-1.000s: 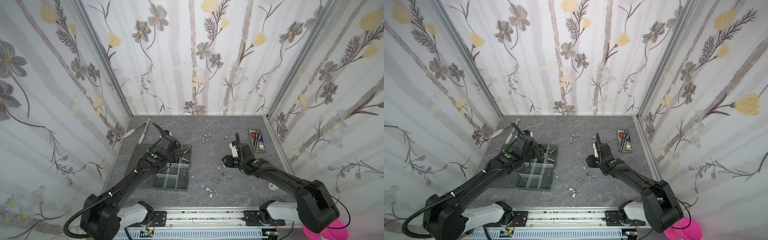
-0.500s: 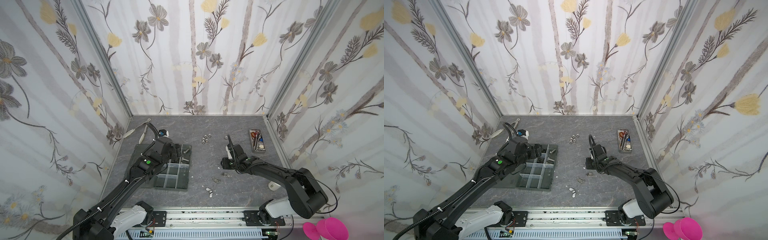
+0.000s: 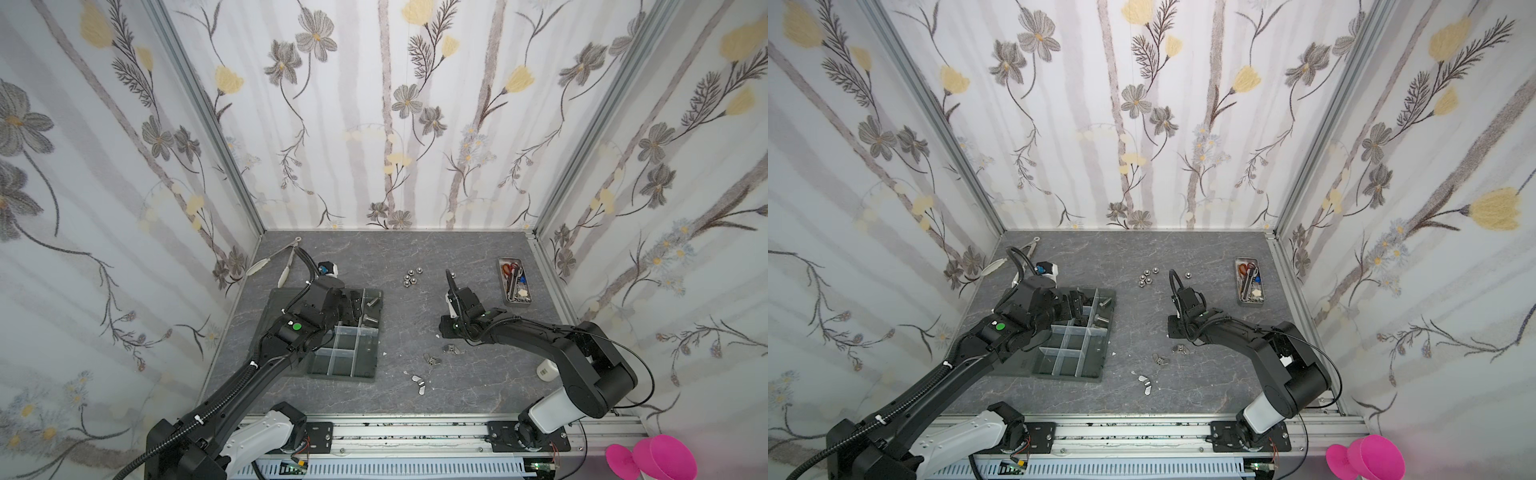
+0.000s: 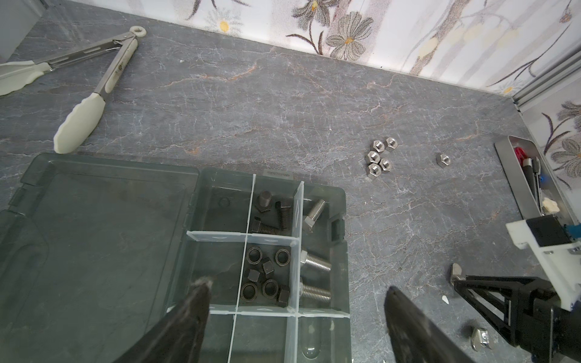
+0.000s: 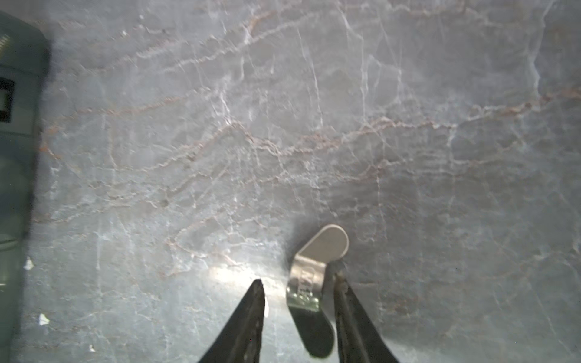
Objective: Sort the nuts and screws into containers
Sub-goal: 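Close the right gripper on the silver wing nut while the left gripper draws back, then carry the wing nut with the right gripper over an organizer compartment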
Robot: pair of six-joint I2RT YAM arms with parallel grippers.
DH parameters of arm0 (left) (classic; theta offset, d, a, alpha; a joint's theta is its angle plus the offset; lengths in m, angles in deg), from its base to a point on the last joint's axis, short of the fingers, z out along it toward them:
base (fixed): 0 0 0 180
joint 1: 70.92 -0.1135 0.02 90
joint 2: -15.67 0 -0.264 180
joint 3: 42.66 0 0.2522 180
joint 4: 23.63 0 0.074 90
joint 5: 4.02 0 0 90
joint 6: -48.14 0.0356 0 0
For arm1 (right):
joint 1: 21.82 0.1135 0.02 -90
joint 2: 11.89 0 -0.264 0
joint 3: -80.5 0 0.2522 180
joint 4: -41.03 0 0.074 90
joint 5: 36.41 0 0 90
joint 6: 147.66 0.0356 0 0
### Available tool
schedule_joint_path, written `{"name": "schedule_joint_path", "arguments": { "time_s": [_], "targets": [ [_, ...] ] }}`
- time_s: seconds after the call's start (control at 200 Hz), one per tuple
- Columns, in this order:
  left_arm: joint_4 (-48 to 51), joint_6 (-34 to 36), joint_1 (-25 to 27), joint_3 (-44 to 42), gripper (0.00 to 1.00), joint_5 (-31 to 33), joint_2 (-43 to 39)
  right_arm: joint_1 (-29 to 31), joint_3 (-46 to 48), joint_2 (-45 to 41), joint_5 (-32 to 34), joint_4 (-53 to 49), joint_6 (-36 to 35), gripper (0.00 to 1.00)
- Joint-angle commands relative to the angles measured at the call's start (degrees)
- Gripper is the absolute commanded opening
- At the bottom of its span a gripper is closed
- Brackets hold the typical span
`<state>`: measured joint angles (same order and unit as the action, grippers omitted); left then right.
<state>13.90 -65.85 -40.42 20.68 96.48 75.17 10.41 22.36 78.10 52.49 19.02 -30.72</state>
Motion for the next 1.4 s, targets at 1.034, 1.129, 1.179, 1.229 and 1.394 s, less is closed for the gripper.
{"name": "schedule_joint_path", "arguments": {
  "time_s": [1.034,1.129,1.179,1.229,1.394],
  "targets": [
    [0.99,0.26,-0.04,0.78,0.88,1.96,-4.11,2.92,-4.64,1.77,1.17,-0.91,-0.34,0.12],
    [1.46,0.26,0.01,0.68,0.88,2.54,-5.3,3.71,-5.43,-0.27,0.04,-0.54,-0.58,0.12],
    [1.67,0.26,-0.16,0.56,0.88,2.83,-5.84,4.17,-6.12,-0.48,-0.43,-0.52,-0.69,0.12],
    [1.81,0.17,-0.07,0.54,0.88,2.99,-6.38,4.77,-7.03,-0.66,-0.87,-0.49,-0.82,0.12],
    [2.24,0.17,-0.05,0.21,0.89,3.37,-8.36,6.96,-10.55,-0.37,-1.96,-1.1,-0.99,0.12]
  ]
}}
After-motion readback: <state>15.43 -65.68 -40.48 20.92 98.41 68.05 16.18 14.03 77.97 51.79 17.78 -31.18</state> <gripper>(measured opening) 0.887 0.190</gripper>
